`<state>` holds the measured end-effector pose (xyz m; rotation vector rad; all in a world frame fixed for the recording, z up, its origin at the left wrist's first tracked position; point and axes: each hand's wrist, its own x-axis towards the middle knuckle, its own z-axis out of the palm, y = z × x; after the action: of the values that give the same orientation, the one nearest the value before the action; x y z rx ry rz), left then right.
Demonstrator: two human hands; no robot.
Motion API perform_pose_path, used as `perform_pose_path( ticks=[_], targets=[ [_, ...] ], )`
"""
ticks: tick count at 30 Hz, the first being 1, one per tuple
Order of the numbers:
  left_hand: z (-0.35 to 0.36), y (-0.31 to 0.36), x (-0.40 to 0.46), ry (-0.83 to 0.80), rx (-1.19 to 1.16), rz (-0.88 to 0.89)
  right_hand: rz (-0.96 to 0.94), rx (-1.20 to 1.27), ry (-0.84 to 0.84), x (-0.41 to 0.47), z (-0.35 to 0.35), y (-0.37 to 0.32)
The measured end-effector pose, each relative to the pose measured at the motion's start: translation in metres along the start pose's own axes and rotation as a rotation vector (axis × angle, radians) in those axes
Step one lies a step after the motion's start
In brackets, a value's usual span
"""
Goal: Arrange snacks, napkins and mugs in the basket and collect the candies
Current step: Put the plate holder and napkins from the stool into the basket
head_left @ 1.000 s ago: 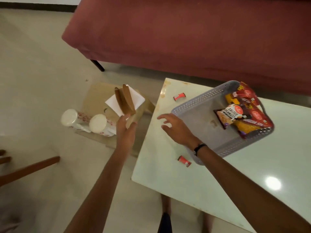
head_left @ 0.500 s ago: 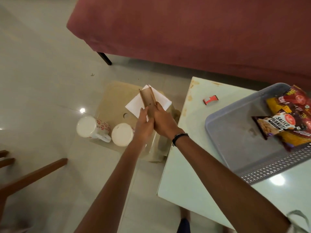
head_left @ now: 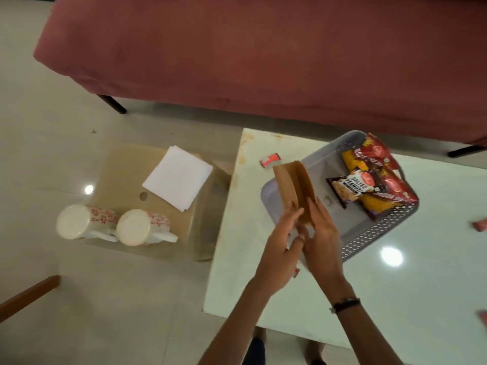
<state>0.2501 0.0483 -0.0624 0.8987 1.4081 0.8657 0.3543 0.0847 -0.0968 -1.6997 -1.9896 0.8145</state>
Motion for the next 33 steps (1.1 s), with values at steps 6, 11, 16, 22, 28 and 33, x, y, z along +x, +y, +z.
perform_pose_path(
  ticks=[6, 11, 16, 22, 28, 33],
  targets=[
    [0.07, 0.01, 0.025, -0.103, 0.047, -0.117, -0.009, -0.033, -0.014, 0.005, -0.026, 0.079],
    [0.085, 0.004, 0.043, -0.098, 0.139, -0.163, -0.032, -0.026, -0.074, 0.025, -0.019, 0.11],
    [0.088, -0.004, 0.059, -0.111, 0.215, -0.151, -0.049, -0.011, -0.094, 0.033, -0.01, 0.123],
    [0.087, -0.012, 0.071, -0.128, 0.311, -0.178, -0.083, 0.012, -0.112, 0.042, -0.009, 0.128],
    [0.081, -0.022, 0.075, -0.143, 0.359, -0.201, -0.043, 0.031, -0.131, 0.046, -0.007, 0.132],
    [0.081, -0.025, 0.076, -0.136, 0.343, -0.204, -0.042, 0.04, -0.167, 0.045, -0.008, 0.134]
  ],
)
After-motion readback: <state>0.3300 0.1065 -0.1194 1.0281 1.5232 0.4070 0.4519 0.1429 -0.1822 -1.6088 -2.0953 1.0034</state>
